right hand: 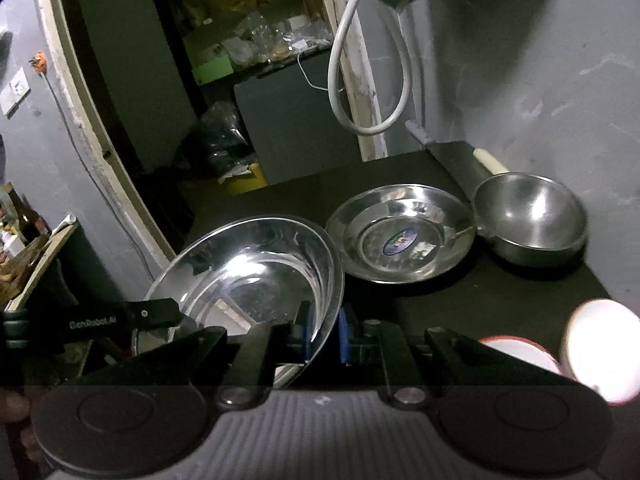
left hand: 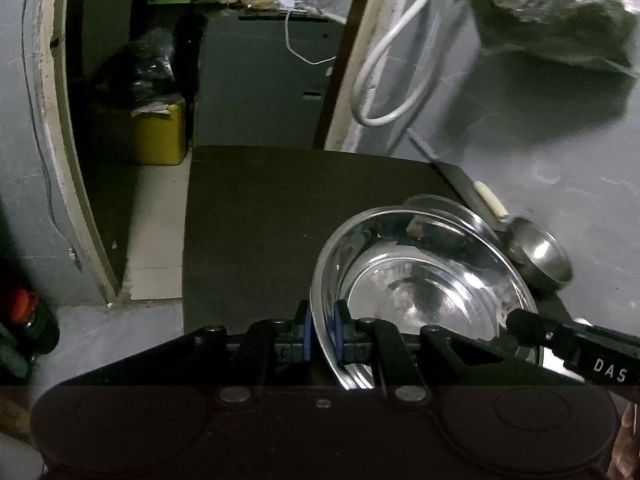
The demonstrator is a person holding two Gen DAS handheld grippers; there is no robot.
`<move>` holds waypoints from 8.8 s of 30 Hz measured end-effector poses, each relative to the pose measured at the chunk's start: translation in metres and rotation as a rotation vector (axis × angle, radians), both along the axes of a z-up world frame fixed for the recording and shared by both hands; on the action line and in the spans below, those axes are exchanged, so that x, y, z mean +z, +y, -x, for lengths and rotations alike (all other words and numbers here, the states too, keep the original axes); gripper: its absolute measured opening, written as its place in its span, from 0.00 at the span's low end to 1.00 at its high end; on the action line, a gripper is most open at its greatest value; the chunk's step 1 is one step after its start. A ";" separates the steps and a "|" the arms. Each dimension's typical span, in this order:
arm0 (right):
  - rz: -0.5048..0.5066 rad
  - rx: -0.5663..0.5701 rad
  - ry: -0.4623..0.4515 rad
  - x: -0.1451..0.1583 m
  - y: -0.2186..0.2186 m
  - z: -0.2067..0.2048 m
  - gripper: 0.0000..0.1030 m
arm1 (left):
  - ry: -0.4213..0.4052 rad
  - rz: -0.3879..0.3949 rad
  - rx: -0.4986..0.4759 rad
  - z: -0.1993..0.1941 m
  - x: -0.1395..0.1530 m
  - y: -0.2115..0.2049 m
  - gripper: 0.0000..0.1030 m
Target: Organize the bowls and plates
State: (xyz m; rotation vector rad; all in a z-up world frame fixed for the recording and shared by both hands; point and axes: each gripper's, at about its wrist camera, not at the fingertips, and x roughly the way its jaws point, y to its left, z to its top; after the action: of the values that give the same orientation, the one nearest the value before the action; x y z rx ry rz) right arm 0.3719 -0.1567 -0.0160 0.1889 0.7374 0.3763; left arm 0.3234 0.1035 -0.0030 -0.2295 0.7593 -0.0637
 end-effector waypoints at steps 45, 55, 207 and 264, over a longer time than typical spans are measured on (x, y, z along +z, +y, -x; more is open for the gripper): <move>0.089 0.034 0.136 -0.019 -0.030 0.108 0.16 | 0.169 -0.233 -0.151 0.090 -0.030 -0.072 0.21; 0.135 0.031 0.122 -0.018 -0.024 0.107 0.16 | 0.188 -0.238 -0.156 0.086 -0.037 -0.075 0.22; -0.147 0.089 0.192 -0.019 -0.058 0.102 0.23 | 0.036 -0.071 -0.158 0.105 -0.018 -0.050 0.22; -0.100 0.065 0.261 -0.023 -0.049 0.096 0.23 | 0.098 -0.165 -0.164 0.099 -0.025 -0.069 0.26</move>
State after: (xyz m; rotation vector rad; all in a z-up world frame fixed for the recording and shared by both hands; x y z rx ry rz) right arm 0.2756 -0.2054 -0.0390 0.3129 0.9840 0.4566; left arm 0.2243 0.0341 -0.0284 -0.0135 0.8754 -0.1450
